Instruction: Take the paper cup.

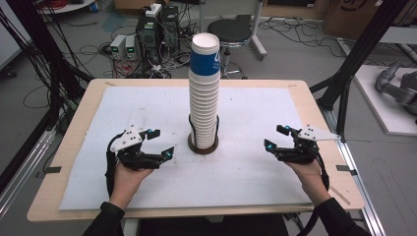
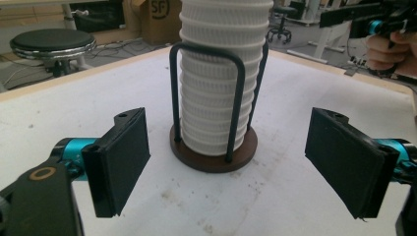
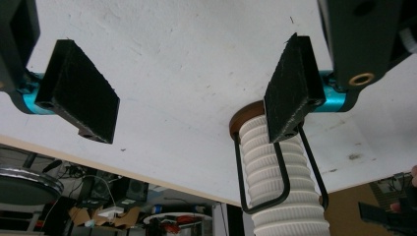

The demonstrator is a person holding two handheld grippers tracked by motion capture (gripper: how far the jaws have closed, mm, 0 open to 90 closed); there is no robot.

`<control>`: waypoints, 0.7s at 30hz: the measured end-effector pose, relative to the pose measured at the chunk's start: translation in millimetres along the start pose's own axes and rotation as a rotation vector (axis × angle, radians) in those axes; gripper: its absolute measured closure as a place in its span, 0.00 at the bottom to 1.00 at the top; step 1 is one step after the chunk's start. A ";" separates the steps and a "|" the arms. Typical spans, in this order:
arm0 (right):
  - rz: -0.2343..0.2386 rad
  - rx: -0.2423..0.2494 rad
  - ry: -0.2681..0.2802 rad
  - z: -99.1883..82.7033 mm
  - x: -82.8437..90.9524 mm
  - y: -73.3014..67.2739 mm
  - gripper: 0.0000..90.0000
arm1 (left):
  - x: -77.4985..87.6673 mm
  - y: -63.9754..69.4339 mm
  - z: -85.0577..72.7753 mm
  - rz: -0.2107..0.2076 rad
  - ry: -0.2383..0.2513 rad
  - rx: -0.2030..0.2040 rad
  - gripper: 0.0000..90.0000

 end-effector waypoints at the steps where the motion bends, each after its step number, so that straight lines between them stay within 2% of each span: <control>1: 0.003 -0.004 -0.005 -0.4 -0.5 0.2 0.24 | -0.4 -0.6 2.5 0.000 0.001 -0.001 0.18; 6: -0.006 -0.001 -0.005 -0.3 0.5 1.9 0.24 | -0.9 -3.6 13.6 -0.012 0.008 0.012 0.18; 8: -0.002 0.003 -0.005 -0.4 1.0 1.2 0.24 | -1.1 -4.4 18.1 -0.038 0.019 0.028 0.18; 11: -0.001 0.016 -0.008 -0.2 1.7 -0.4 0.24 | -3.1 -3.3 24.9 -0.046 0.012 0.025 0.18; 16: 0.006 0.017 0.016 4.0 1.4 -1.5 0.24 | -4.6 -1.2 33.3 -0.048 0.043 0.018 0.18; 21: 0.019 0.023 0.029 11.4 -2.4 -3.4 0.24 | -5.5 -2.2 38.4 -0.053 0.049 0.013 0.18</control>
Point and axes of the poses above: each handheld gripper's, and its own axes: x roughly backward along the jaws, z roughly out of its top, y roughly to its right, the point moved 1 cm from there along -x, roughly forward along the jaws, and after that the axes turned 9 degrees about y, right-handed, at the moved point
